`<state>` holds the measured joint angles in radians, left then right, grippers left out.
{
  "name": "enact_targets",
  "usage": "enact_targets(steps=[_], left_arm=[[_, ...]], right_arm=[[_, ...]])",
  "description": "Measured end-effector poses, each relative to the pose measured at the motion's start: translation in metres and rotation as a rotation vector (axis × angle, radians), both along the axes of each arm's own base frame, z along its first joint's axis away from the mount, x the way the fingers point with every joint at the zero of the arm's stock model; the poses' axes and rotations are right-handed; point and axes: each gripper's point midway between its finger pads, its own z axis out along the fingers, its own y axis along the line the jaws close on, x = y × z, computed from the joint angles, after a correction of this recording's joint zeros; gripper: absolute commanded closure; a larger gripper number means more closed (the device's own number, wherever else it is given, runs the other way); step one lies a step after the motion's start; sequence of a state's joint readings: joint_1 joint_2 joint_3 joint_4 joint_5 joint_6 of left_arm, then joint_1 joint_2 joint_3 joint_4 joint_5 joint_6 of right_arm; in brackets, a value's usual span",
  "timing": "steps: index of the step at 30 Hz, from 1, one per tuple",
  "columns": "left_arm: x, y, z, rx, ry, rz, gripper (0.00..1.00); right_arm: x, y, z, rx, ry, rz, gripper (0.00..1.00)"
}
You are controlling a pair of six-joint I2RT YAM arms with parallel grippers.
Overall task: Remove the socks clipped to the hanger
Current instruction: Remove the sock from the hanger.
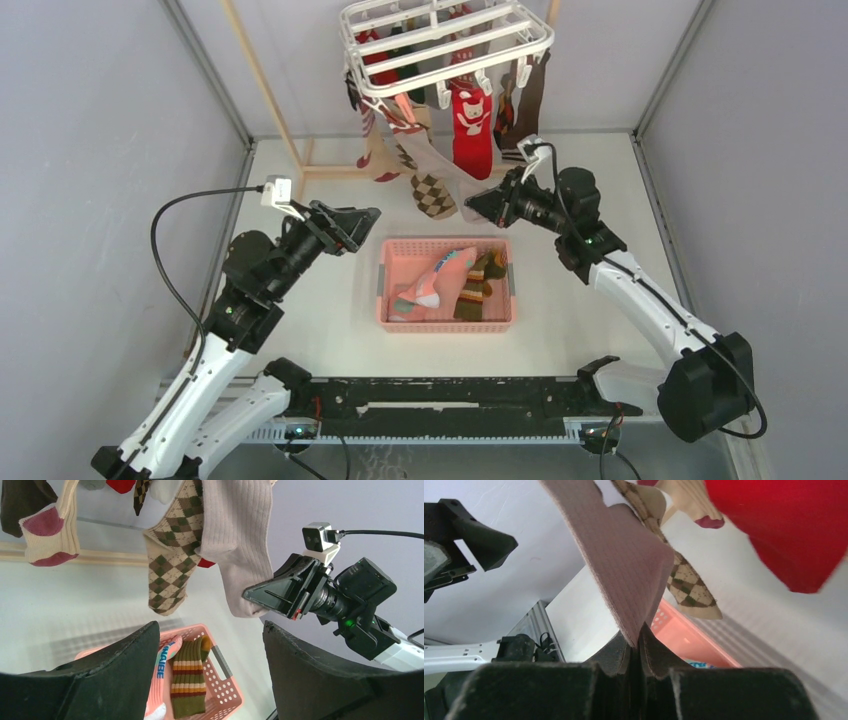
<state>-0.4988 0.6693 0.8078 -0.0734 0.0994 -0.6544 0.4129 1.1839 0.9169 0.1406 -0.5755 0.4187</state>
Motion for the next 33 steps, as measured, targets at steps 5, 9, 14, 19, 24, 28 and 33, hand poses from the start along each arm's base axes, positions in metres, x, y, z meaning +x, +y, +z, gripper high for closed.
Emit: enact_targets(steps=[5,9,14,19,24,28,33], left_arm=[[0.001,0.001,-0.001,0.006,0.001,0.005,0.21],[0.001,0.002,-0.001,0.007,0.001,0.011,0.2],[0.002,0.002,-0.002,0.008,0.002,0.016,0.2],[0.002,0.002,-0.002,0.009,0.004,0.018,0.2],[0.007,-0.001,-0.006,0.015,0.016,0.012,0.19],[0.019,-0.012,-0.009,0.024,0.03,-0.009,0.18],[0.049,-0.03,0.01,0.03,0.036,-0.019,0.18]], right_arm=[[0.01,-0.019,-0.005,0.017,0.021,-0.035,0.87],[0.014,-0.035,-0.008,0.034,0.036,-0.062,0.87],[0.017,-0.054,0.0,0.06,0.024,-0.098,0.87],[0.019,-0.064,0.006,0.082,0.021,-0.108,0.87],[0.011,-0.059,0.004,0.107,0.035,-0.07,0.87],[-0.002,-0.049,-0.006,0.11,0.066,-0.031,0.87],[-0.025,-0.028,-0.007,0.109,0.065,0.038,0.87]])
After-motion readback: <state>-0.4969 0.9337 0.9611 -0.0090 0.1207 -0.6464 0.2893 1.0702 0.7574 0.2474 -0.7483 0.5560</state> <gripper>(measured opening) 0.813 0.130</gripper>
